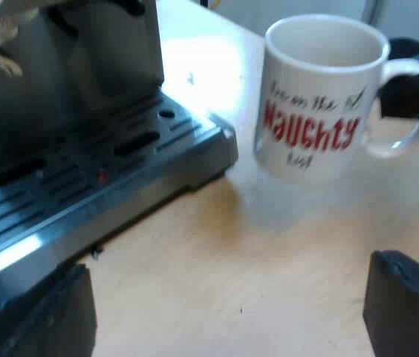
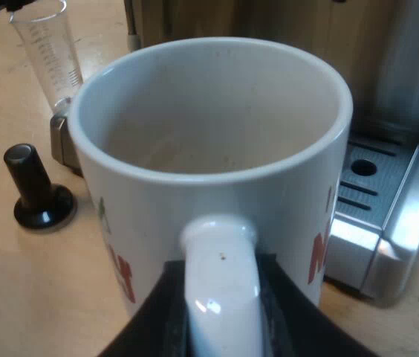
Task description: Place mug into machine
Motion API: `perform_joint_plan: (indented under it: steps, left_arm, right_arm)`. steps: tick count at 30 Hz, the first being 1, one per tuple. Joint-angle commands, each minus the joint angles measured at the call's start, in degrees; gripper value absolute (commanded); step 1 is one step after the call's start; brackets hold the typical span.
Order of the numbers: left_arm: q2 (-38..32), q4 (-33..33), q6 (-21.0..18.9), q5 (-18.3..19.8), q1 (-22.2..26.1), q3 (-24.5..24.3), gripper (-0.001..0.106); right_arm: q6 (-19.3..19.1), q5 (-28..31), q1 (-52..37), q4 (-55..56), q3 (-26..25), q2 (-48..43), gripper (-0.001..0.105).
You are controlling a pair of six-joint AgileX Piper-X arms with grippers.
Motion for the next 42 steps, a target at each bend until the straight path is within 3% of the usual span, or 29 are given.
perform_joint_plan:
  steps: [1, 5, 9, 16, 23, 29, 42]
  left_arm:
    - [0.07, -3.47, -0.85, -0.81, -0.23, 1.08, 0.077]
    - [0.07, -5.48, -0.85, -3.78, -0.23, 3.17, 0.077]
    - [0.19, -8.72, -0.58, -11.1, -0.23, 5.67, 0.077]
    - [0.18, -14.86, 2.73, -10.55, -0.23, 8.32, 0.077]
    - [0.18, -16.56, 2.87, -8.85, -0.23, 10.19, 0.077]
    - [0.18, -24.72, 2.87, -8.03, -0.23, 13.85, 0.077]
    - [0.29, -25.53, 2.87, -6.98, -0.23, 15.79, 0.077]
  right_arm:
    - [-0.06, 0.21, 0.02, -8.76, -1.17, 3.56, 0.0]
    - [-0.06, 0.21, 0.02, -14.06, -1.74, 9.7, 0.0]
    - [-0.06, 0.21, 0.02, -16.43, -4.79, 16.91, 0.0]
    - [-0.06, 0.21, 0.02, -21.8, -9.18, 27.69, 0.0]
    - [-0.06, 0.21, 0.02, -27.86, -11.54, 34.91, 0.0]
    - [-0.06, 0.21, 0.02, -33.07, -12.36, 40.14, 0.0]
    - [-0.06, 0.63, -1.04, -35.64, -16.8, 47.76, 0.0]
